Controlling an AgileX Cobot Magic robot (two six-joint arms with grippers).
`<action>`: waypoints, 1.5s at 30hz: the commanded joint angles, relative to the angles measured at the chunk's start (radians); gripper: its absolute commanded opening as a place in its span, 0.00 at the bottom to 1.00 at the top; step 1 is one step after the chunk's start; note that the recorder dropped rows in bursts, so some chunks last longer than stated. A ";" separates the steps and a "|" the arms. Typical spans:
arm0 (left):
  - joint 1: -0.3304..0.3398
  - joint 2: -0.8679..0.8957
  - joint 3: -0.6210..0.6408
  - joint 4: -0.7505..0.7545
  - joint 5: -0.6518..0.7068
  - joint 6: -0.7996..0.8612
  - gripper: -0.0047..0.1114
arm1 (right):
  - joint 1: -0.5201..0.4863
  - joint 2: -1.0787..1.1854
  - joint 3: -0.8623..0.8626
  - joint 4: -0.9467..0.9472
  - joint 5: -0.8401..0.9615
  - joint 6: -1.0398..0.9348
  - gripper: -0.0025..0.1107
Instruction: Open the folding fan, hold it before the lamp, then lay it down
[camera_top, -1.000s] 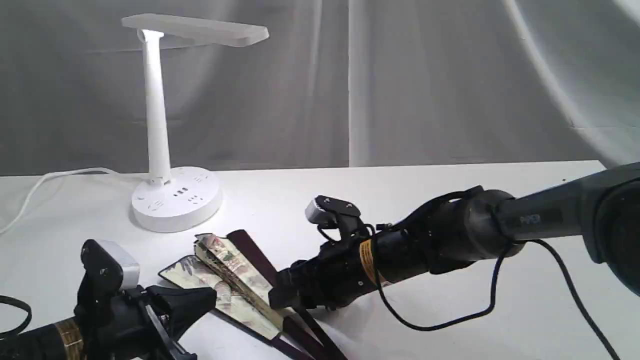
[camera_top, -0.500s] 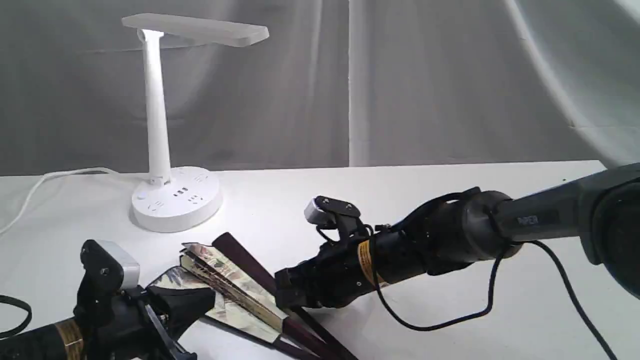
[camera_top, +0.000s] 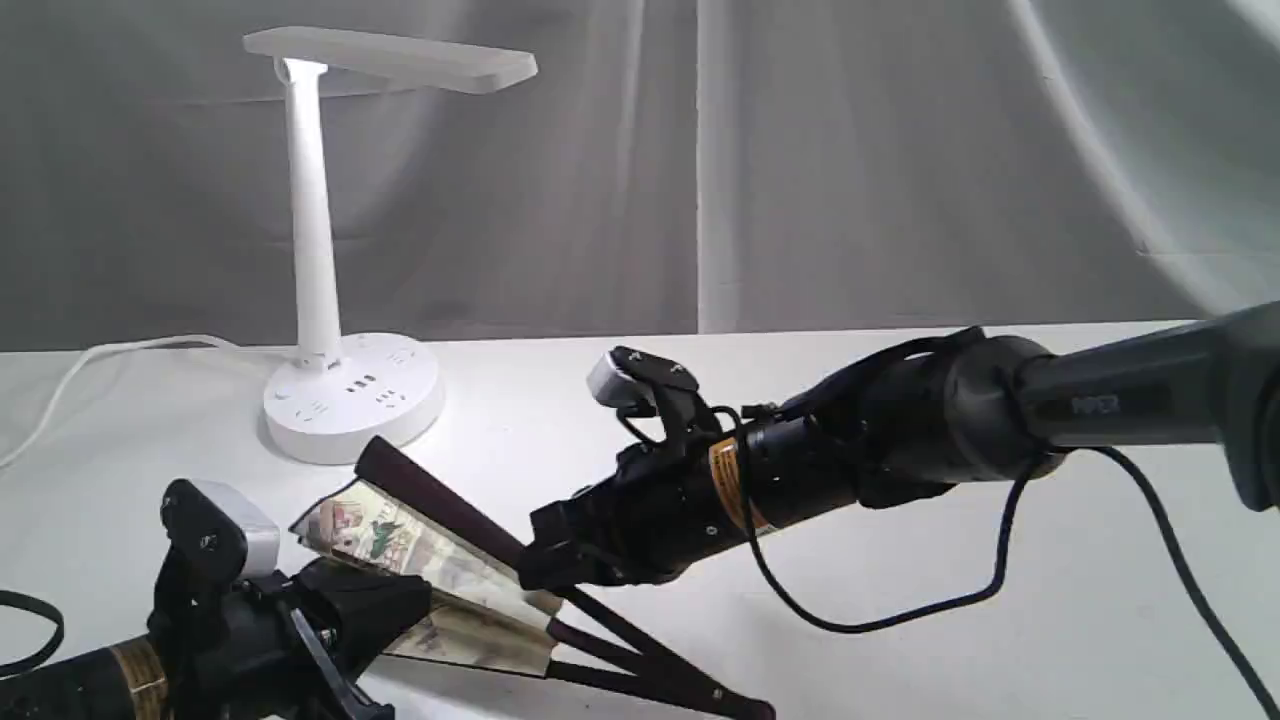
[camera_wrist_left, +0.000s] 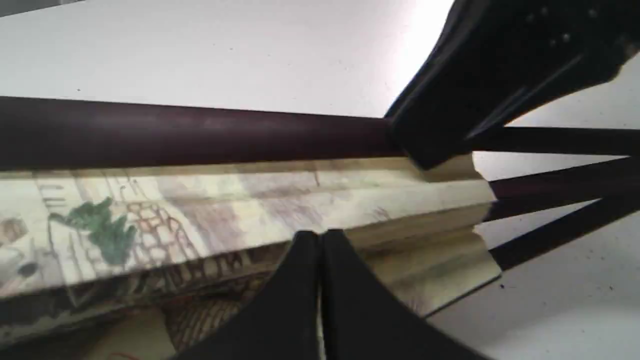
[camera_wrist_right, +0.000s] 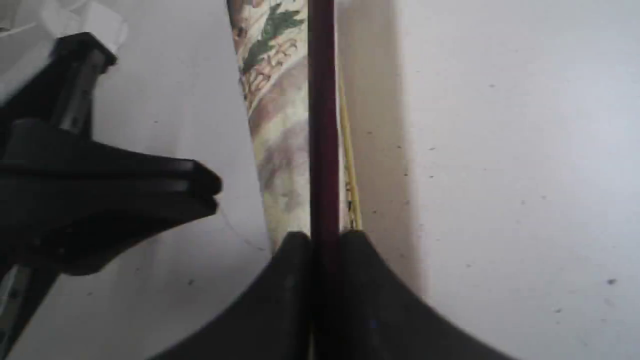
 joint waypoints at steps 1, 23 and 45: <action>0.002 -0.003 -0.002 0.014 -0.002 -0.042 0.04 | -0.007 -0.013 0.003 -0.003 -0.022 0.039 0.02; 0.002 -0.003 -0.002 -0.024 -0.053 -0.505 0.04 | -0.196 -0.013 0.003 0.411 -0.405 0.150 0.02; 0.000 -0.003 -0.150 -0.071 -0.054 -1.340 0.46 | -0.196 0.000 0.003 0.504 -0.464 0.150 0.02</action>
